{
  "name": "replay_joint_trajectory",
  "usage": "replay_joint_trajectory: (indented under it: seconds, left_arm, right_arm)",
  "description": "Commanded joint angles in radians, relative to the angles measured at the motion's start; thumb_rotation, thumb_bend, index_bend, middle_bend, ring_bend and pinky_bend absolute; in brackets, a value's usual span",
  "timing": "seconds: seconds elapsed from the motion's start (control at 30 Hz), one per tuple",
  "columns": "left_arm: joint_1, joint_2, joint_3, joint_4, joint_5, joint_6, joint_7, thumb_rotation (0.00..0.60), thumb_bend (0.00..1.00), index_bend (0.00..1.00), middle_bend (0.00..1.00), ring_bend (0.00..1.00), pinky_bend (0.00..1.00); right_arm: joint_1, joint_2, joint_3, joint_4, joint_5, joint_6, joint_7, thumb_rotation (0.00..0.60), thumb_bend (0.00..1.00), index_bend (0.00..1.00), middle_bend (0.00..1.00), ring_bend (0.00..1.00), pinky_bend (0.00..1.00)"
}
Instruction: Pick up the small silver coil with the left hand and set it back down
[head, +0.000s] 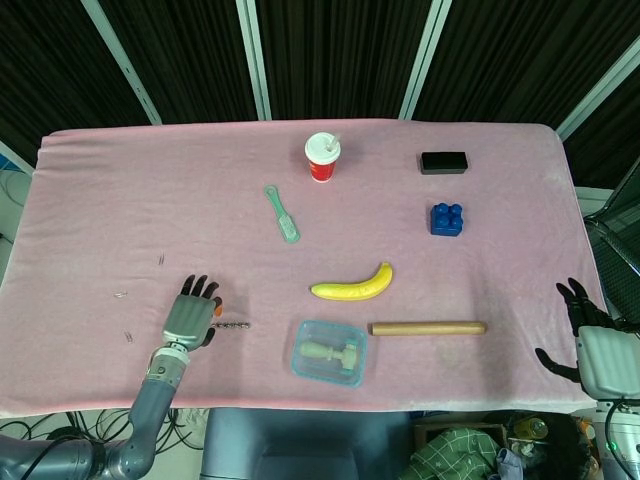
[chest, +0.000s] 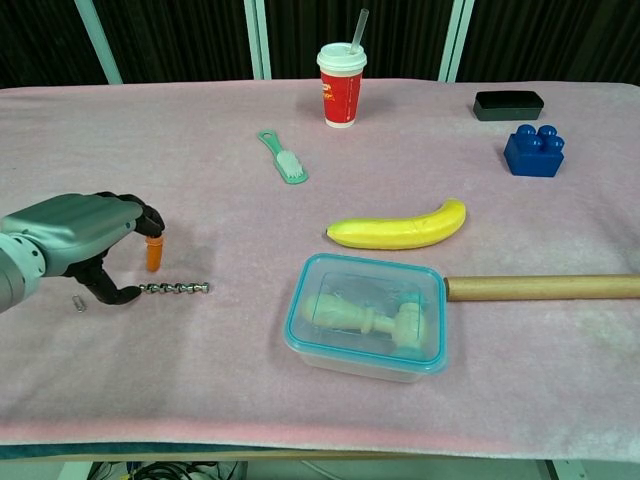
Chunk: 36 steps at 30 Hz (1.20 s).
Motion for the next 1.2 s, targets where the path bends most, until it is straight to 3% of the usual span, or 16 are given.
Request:
replay_joint_trajectory:
  seconds: [0.03,1.2]
  left_arm:
    - [0.002,-0.007,0.004,0.011,0.005,0.002,-0.002,0.600,0.33,0.48,0.15,0.00,0.00]
    - [0.011,-0.047,0.002,0.064,0.026,-0.010,-0.013,0.600,0.37,0.55,0.19,0.00,0.00]
  right_arm:
    - [0.000,0.000,0.000,0.000,0.001,-0.001,0.000,0.600,0.11,0.00,0.00,0.16,0.23]
    - [0.001,0.003,0.001,-0.006,0.014,-0.011,-0.008,0.600,0.11,0.00,0.00,0.16,0.23]
